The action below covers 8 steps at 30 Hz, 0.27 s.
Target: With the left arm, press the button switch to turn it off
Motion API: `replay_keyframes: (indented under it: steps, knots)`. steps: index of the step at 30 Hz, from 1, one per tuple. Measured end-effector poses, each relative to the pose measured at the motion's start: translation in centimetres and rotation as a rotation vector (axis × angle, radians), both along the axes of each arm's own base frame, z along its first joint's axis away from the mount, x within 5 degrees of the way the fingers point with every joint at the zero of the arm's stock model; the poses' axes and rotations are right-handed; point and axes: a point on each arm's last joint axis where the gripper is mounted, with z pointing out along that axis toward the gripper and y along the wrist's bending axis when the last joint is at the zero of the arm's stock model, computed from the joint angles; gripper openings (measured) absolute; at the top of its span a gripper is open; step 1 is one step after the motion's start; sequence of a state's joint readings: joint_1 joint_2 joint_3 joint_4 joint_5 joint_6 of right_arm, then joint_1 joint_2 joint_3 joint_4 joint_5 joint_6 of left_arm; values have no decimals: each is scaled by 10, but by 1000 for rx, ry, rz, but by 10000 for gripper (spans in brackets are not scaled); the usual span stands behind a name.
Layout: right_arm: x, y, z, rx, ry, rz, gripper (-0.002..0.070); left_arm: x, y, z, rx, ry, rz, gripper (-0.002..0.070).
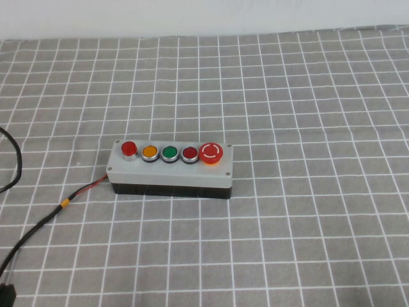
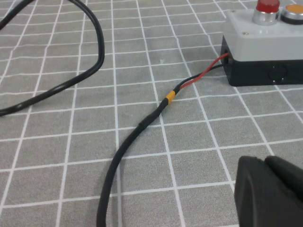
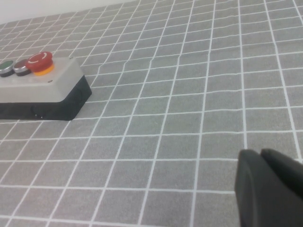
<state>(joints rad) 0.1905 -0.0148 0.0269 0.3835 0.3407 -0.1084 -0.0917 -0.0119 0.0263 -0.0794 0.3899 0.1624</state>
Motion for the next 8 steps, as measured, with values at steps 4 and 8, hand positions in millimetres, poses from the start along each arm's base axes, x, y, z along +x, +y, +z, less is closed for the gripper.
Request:
replay_keyframes:
  steps: [4, 8]
  knots:
    - [0, 0, 0, 0, 0, 0, -17, 0, 0, 0, 1, 0, 0, -3]
    - [0, 0, 0, 0, 0, 0, -17, 0, 0, 0, 3, 0, 0, -3]
